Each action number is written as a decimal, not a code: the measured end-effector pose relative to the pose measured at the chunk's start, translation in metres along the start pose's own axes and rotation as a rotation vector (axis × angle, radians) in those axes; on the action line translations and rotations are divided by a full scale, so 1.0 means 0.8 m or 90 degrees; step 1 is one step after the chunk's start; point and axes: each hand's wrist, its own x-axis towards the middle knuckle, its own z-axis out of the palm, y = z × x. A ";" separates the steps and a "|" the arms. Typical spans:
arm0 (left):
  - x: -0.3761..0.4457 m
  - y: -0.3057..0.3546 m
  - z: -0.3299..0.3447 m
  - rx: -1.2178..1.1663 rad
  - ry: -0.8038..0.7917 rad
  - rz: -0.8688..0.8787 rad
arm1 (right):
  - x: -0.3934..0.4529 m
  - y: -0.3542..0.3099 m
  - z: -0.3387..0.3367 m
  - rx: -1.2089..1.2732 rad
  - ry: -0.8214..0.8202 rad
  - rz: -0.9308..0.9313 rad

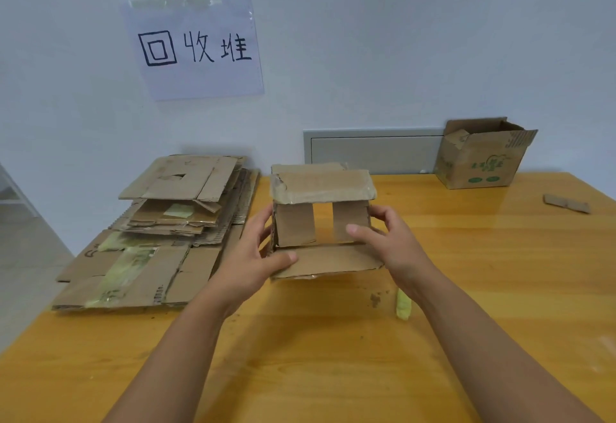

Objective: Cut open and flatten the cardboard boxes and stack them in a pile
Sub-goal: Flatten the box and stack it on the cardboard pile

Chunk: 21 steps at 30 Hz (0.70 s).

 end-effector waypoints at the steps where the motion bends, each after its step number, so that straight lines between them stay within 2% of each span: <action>1: 0.000 -0.002 -0.001 0.038 -0.007 0.019 | -0.001 -0.002 0.000 -0.038 -0.011 0.010; 4: -0.002 -0.002 0.006 0.180 -0.027 0.081 | 0.001 -0.001 0.005 -0.205 0.013 0.011; 6: -0.002 -0.001 0.015 0.258 -0.015 0.098 | 0.006 0.001 0.012 -0.302 0.082 -0.012; 8: -0.002 0.000 0.024 0.308 0.016 0.116 | 0.006 0.003 0.019 -0.320 0.145 -0.028; 11: 0.002 0.001 0.035 0.273 0.127 0.134 | 0.002 0.006 0.027 -0.309 0.160 -0.042; 14: 0.007 0.009 0.040 0.240 0.225 0.091 | -0.006 0.003 0.031 -0.265 0.152 -0.061; 17: 0.012 0.015 0.044 0.258 0.285 0.065 | -0.007 0.003 0.029 -0.237 0.152 -0.088; 21: 0.017 0.012 0.054 0.228 0.331 0.063 | -0.005 0.003 0.032 -0.300 0.180 -0.089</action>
